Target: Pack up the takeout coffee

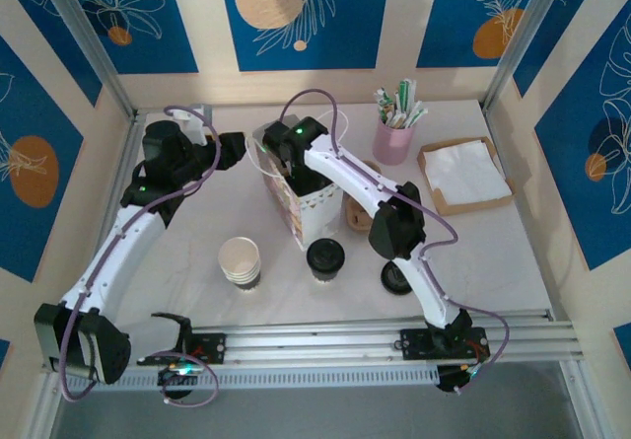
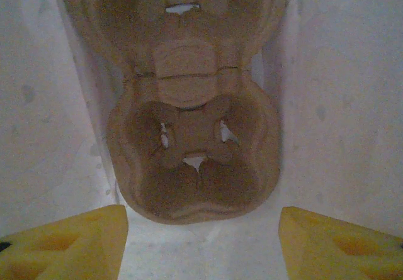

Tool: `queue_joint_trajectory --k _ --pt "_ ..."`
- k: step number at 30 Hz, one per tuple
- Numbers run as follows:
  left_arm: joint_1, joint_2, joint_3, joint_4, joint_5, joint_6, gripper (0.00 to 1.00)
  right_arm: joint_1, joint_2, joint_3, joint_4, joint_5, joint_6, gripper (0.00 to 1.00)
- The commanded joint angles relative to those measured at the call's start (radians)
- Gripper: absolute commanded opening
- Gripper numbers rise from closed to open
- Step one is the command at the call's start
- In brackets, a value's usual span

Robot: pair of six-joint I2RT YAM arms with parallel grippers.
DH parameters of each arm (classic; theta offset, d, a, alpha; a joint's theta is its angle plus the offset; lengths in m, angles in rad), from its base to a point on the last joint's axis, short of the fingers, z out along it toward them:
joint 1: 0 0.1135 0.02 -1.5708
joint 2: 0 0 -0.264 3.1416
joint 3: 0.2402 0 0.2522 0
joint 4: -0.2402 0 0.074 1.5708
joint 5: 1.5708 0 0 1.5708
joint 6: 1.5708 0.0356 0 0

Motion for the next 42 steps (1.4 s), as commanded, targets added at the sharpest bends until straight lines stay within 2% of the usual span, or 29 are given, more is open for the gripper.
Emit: queue_joint_trajectory --k 1,11,42 --pt "0.011 -0.029 0.025 -0.022 -0.008 0.002 0.64 -0.002 -0.048 -0.005 -0.013 -0.011 0.018 0.67" --pt "0.011 -0.031 0.031 -0.03 -0.008 0.002 0.67 -0.001 -0.059 -0.018 -0.004 -0.016 0.015 0.77" --pt "0.011 -0.037 0.022 -0.022 -0.005 -0.007 0.67 0.002 -0.139 -0.055 0.029 -0.022 0.032 0.83"
